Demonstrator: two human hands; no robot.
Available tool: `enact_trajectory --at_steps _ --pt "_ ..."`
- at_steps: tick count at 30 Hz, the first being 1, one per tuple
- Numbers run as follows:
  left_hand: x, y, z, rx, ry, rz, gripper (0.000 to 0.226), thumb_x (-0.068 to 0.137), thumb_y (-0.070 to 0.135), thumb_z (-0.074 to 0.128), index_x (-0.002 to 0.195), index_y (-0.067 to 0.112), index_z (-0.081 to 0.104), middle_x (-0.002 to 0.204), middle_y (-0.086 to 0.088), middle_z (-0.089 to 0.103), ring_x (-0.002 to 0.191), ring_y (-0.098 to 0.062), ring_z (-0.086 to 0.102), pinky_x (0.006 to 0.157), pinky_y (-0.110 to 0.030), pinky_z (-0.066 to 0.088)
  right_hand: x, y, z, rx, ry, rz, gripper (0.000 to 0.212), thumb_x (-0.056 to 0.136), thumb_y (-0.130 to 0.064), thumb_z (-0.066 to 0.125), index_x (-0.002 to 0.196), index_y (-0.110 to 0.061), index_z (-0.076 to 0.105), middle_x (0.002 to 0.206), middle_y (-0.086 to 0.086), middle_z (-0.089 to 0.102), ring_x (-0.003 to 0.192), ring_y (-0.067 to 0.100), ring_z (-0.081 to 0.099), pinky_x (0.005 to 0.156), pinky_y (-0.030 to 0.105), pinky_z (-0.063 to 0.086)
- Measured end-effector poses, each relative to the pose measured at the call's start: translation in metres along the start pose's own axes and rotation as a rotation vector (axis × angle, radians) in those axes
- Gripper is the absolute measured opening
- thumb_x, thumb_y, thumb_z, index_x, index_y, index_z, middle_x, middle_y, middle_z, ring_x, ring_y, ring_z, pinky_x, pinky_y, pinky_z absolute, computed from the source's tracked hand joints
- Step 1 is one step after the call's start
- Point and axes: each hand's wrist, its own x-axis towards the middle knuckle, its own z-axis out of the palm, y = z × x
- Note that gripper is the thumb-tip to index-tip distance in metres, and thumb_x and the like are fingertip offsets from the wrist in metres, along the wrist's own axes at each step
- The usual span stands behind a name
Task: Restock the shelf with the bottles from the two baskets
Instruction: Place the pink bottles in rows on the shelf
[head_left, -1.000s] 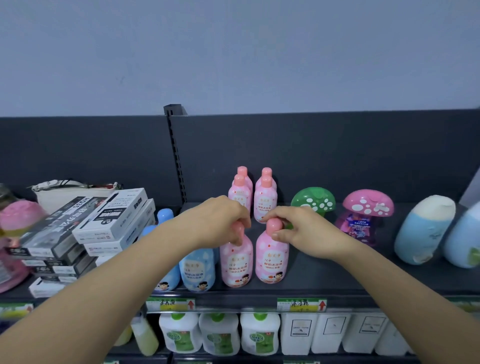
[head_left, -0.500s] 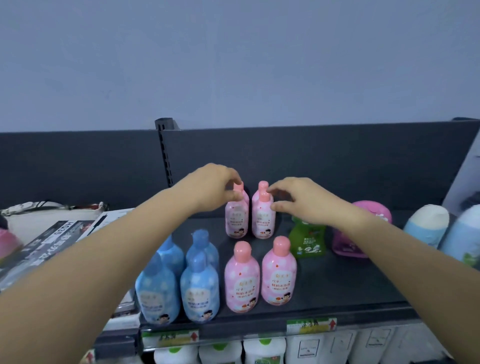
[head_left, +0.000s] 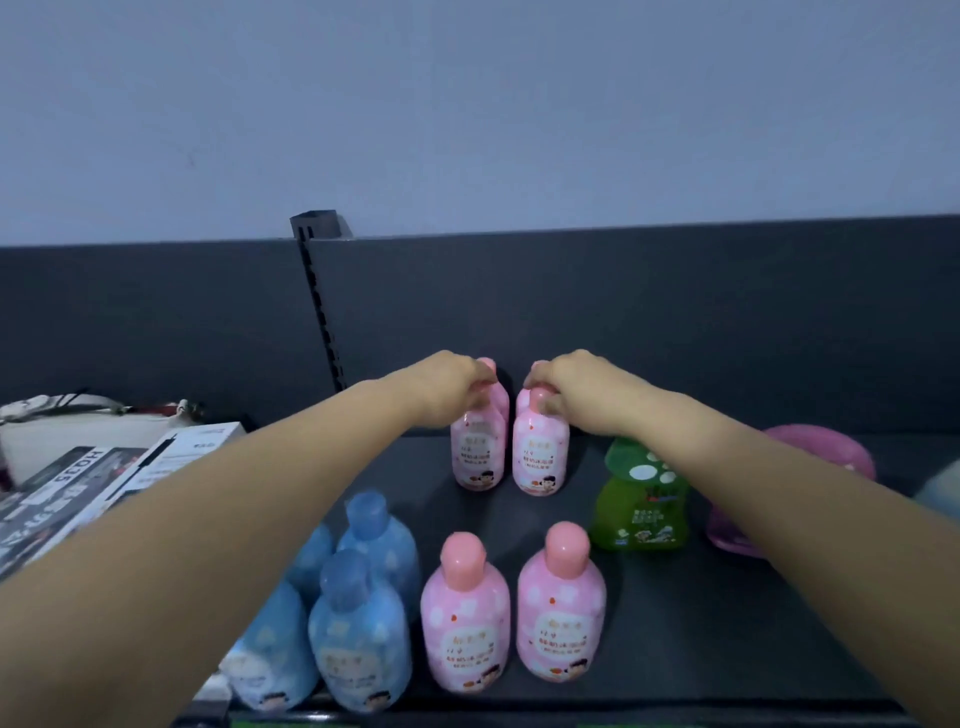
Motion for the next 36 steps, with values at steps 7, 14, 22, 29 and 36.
enact_trajectory --at_steps 7,14,22,29,36 --pt "-0.023 0.005 -0.007 0.004 -0.011 0.061 0.03 0.092 0.022 0.053 0.12 0.022 0.062 0.111 -0.004 0.065 0.099 -0.022 0.058 0.091 -0.039 0.046 -0.023 -0.005 -0.004 -0.085 0.001 -0.13 0.023 0.091 -0.021 0.05 0.112 -0.021 0.06 0.102 0.008 0.056 0.086 0.029 0.053 0.081 0.041 0.049" --pt "-0.07 0.017 -0.023 -0.123 -0.182 0.152 0.021 0.083 0.027 0.071 0.104 0.028 0.071 0.092 0.013 0.072 0.089 -0.006 0.065 0.085 -0.024 0.049 -0.062 -0.014 -0.016 0.061 -0.156 -0.257 0.012 0.089 -0.024 0.059 0.101 -0.025 0.064 0.076 -0.02 0.062 0.076 0.0 0.059 0.071 0.02 0.047" --pt "-0.077 0.022 -0.024 -0.194 -0.244 0.178 0.024 0.079 0.03 0.075 0.102 0.024 0.071 0.09 0.006 0.073 0.075 -0.012 0.068 0.079 -0.023 0.054 -0.068 -0.021 -0.02 0.177 -0.25 -0.249 0.018 0.085 -0.027 0.066 0.103 -0.03 0.066 0.069 -0.045 0.054 0.068 -0.015 0.054 0.066 0.015 0.039" --pt "-0.07 0.014 -0.036 -0.173 -0.196 0.142 0.032 0.081 0.053 0.064 0.104 0.032 0.069 0.088 0.005 0.073 0.086 -0.011 0.067 0.087 -0.027 0.051 -0.046 -0.011 -0.038 0.174 -0.139 -0.187 0.024 0.08 -0.036 0.071 0.104 -0.033 0.067 0.086 -0.021 0.065 0.077 -0.009 0.059 0.07 0.007 0.041" --pt "0.006 -0.003 -0.026 0.013 0.11 0.004 0.054 0.093 0.043 0.053 0.14 0.019 0.043 0.141 -0.007 0.047 0.128 -0.024 0.044 0.106 -0.036 0.035 0.026 0.013 -0.014 -0.057 -0.005 0.031 0.042 0.091 -0.028 0.053 0.131 -0.016 0.051 0.132 0.013 0.054 0.119 0.031 0.05 0.098 0.039 0.043"
